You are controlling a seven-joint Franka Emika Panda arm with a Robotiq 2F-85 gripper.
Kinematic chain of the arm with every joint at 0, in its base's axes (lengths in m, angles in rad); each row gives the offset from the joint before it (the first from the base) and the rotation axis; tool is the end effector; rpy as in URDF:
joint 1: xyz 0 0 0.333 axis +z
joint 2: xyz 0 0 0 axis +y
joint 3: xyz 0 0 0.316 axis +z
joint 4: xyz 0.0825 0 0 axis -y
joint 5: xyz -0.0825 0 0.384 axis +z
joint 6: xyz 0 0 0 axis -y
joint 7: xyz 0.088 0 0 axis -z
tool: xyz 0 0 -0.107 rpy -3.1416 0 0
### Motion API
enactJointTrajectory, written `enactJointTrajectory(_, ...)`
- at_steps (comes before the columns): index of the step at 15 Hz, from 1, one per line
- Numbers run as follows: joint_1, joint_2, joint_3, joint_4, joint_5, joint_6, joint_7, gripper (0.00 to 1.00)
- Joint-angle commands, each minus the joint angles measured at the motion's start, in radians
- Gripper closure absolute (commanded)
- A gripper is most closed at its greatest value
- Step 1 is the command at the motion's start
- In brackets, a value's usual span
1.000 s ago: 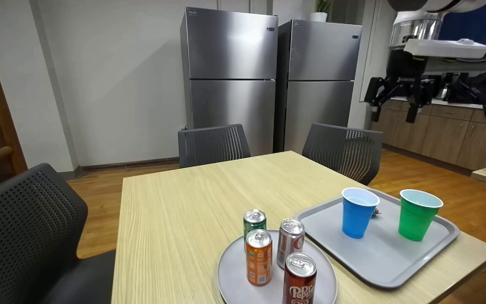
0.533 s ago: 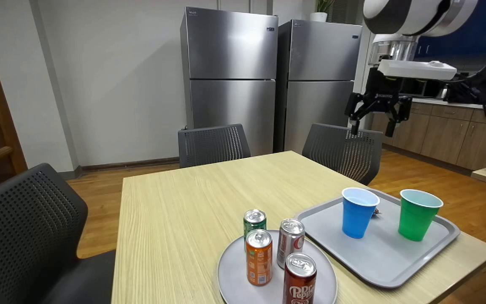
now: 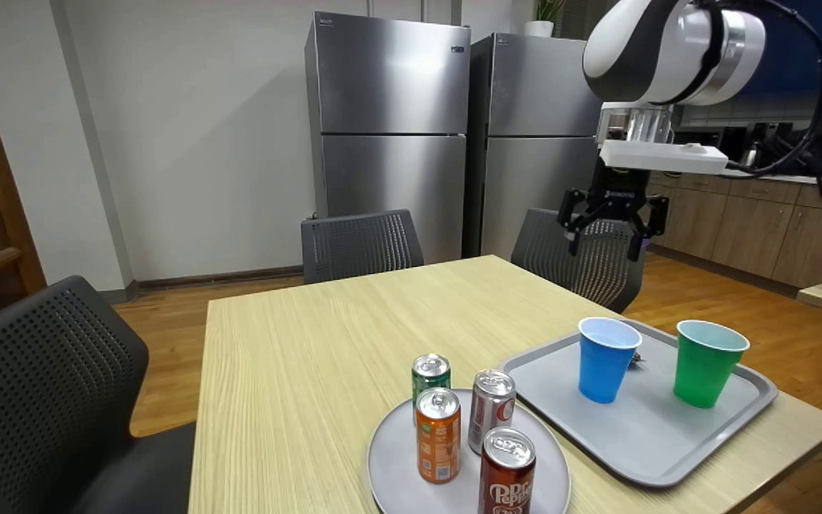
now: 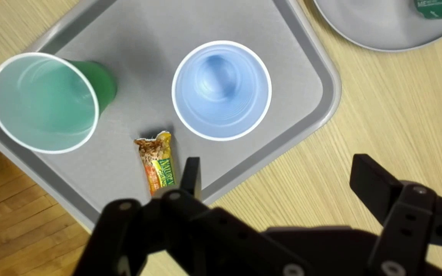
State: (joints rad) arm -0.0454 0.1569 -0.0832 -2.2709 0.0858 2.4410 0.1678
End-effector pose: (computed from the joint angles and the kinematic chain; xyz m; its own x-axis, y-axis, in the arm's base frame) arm 0.5297 -0.0684 0.2904 0.9357 -0.3529 0.0053 -0.3523 -0.9348 -0.0447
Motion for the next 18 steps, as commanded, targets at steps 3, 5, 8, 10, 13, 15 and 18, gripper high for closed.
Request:
enactJointTrajectory(3, 0.013, 0.089, 0.022, 0.039, 0.041, 0.019, 0.035, 0.00)
enactJointTrajectory(5, 0.020, 0.112, 0.022, 0.043, 0.036, 0.023, 0.044, 0.00)
enactJointTrajectory(8, 0.021, 0.146, 0.030, 0.054, 0.050, 0.012, 0.026, 0.00)
enactJointTrajectory(10, 0.024, 0.171, 0.032, 0.062, 0.044, 0.017, 0.030, 0.00)
enactJointTrajectory(13, 0.029, 0.212, 0.028, 0.074, 0.034, 0.023, 0.040, 0.00)
enactJointTrajectory(15, 0.032, 0.239, 0.026, 0.084, 0.030, 0.024, 0.043, 0.00)
enactJointTrajectory(18, 0.036, 0.276, 0.021, 0.100, 0.024, 0.025, 0.047, 0.00)
